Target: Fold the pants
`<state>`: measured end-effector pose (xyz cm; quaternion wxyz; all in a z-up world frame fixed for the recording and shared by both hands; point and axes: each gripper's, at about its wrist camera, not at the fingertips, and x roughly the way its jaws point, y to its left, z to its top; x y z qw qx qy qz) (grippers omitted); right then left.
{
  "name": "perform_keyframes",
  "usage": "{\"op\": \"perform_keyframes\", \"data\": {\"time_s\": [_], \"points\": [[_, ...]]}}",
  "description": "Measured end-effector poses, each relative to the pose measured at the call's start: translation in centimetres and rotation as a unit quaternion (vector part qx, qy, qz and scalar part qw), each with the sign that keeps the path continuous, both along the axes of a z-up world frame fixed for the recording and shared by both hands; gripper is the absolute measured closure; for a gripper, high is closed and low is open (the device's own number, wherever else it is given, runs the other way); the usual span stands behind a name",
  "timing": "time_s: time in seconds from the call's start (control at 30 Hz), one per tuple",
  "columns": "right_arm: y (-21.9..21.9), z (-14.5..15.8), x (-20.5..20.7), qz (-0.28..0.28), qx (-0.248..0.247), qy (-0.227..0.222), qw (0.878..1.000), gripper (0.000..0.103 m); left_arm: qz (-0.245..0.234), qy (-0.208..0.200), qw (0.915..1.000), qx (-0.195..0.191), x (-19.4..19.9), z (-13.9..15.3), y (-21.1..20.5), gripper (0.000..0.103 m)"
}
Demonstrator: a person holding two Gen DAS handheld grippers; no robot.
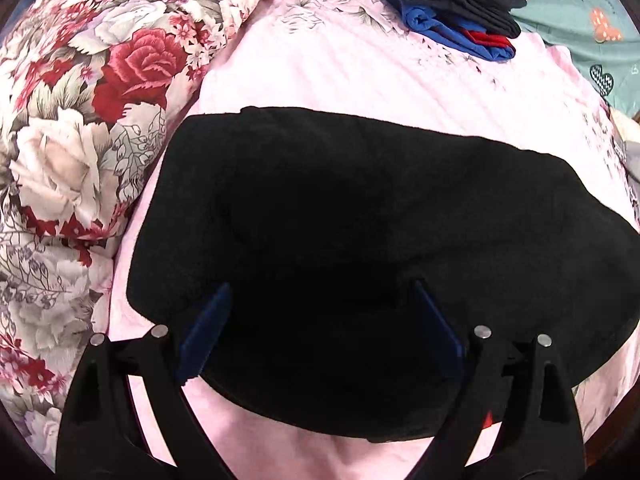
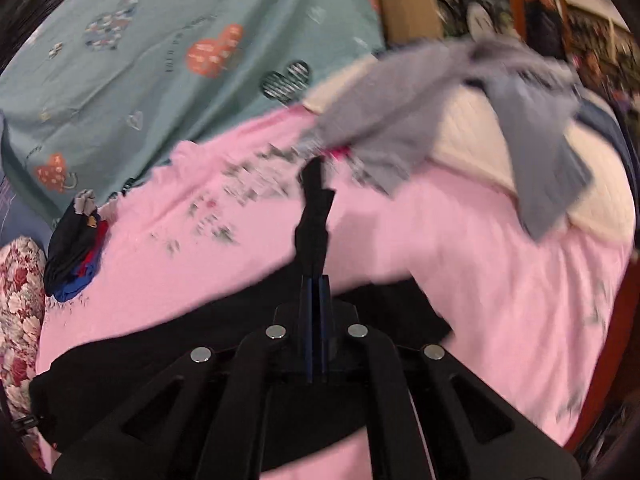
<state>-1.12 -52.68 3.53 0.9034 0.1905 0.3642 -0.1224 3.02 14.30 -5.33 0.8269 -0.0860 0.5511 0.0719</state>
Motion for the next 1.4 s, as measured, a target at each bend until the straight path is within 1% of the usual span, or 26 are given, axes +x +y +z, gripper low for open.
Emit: {"op": "perform_keyframes", "data": {"time_s": [0.13,0.2,0.27,0.3,0.33,0.4,0.43,0.5,0.57,0.6,0.63,0.7,0.77,0.83,0.9,0.97,1.0,1.07,1.1,1.13,1.2,1.27,1.3,1.33,1.37,1.4], "points": [[-2.2,-6.2,-2.6,-0.024,0.074,0.057,0.995,0.1,0.0,-0.001,1.0,0.0,0.0,0.0,-0.1,0.012],[-2.1,-7.5,-2.8,-0.021,0.089,0.067,0.994,0.099,0.001,-0.002,1.0,-0.001,0.0,0.0,-0.2,0.012],[-1.8,-6.9,-2.8,-0.023,0.079,0.06,0.995,0.088,0.003,-0.004,1.0,-0.005,-0.3,0.1,-0.2,0.012],[-1.8,-6.4,-2.8,-0.026,0.072,0.055,0.996,0.072,0.004,-0.007,0.9999,-0.008,-0.5,0.3,-0.1,0.012],[-1.9,-5.5,-3.0,-0.033,0.059,0.044,0.997,0.061,0.006,-0.011,0.9998,-0.013,-0.7,0.4,0.0,0.012],[-1.8,-4.2,-3.1,-0.045,0.03,0.028,0.998,0.056,0.008,-0.015,0.9996,-0.02,-1.0,0.4,0.1,0.012],[-2.3,-4.1,-3.0,-0.046,0.03,0.027,0.998,0.055,0.008,-0.016,0.9996,-0.023,-1.0,0.5,0.1,0.012],[-2.6,-4.7,-2.3,-0.045,0.04,0.038,0.997,0.055,0.01,-0.016,0.9995,-0.027,-1.0,0.5,0.1,0.012],[-2.7,-6.2,-0.8,-0.051,0.033,0.068,0.996,0.056,0.01,-0.015,0.9995,-0.027,-0.9,0.5,0.0,0.012],[-2.8,-6.9,-0.3,-0.06,0.035,0.083,0.994,0.068,0.009,-0.015,0.9995,-0.026,-0.9,0.4,0.0,0.012],[-3.0,-7.5,-0.2,-0.062,0.05,0.085,0.993,0.078,0.008,-0.015,0.9995,-0.028,-0.9,0.4,0.0,0.012],[-2.9,-6.8,-0.4,-0.061,0.053,0.069,0.994,0.088,0.007,-0.016,0.9994,-0.029,-1.0,0.3,0.2,0.012],[-2.6,-5.2,-0.9,-0.057,0.036,0.053,0.996,0.089,0.0,-0.012,0.9996,-0.026,-0.8,0.2,0.1,0.012],[-2.6,-4.2,-1.6,-0.062,0.009,0.052,0.997,0.091,-0.007,-0.007,0.9997,-0.023,-0.6,0.0,0.1,0.012],[-2.9,-4.9,-1.9,-0.062,0.005,0.071,0.996,0.09,-0.007,-0.005,0.9997,-0.025,-0.4,-0.1,0.2,0.012],[-2.9,-6.8,-1.3,-0.057,-0.012,0.108,0.992,0.089,-0.007,-0.005,0.9996,-0.025,-0.4,0.0,0.3,0.012],[-2.6,-7.5,-1.0,-0.047,-0.019,0.122,0.991,0.087,-0.007,-0.006,0.9996,-0.026,-0.5,0.1,0.3,0.012],[-1.1,-7.0,-0.5,-0.043,-0.092,0.145,0.984,0.068,-0.006,-0.01,0.9994,-0.032,-1.0,0.6,0.4,0.012],[-0.6,-6.5,-0.4,-0.049,-0.123,0.155,0.979,0.051,-0.004,-0.015,0.9993,-0.035,-1.3,0.9,0.4,0.012],[0.0,-5.5,-0.6,-0.05,-0.144,0.146,0.978,0.051,-0.002,-0.024,0.999,-0.037,-1.8,1.5,0.4,0.012],[1.0,-3.6,-1.2,-0.039,-0.149,0.113,0.982,0.051,-0.005,-0.035,0.9987,-0.036,-2.4,2.3,0.2,0.012],[2.5,-1.7,-1.8,-0.007,-0.124,0.067,0.99,0.051,-0.01,-0.044,0.9982,-0.039,-3.0,3.0,-0.2,0.012],[3.6,-1.2,-1.8,0.033,-0.094,0.047,0.994,0.051,-0.02,-0.048,0.9978,-0.042,-3.3,3.3,-0.6,0.012],[4.8,-1.2,-1.4,0.071,-0.068,0.041,0.994,0.051,-0.028,-0.05,0.9975,-0.042,-3.5,3.5,-1.0,0.012],[6.2,-1.4,-1.2,0.115,-0.045,0.039,0.992,0.051,-0.035,-0.053,0.9972,-0.04,-3.7,3.7,-1.3,0.012],[8.5,-1.9,-0.9,0.169,-0.03,0.038,0.984,0.051,-0.044,-0.059,0.9966,-0.036,-4.0,3.9,-1.8,0.012]]}}
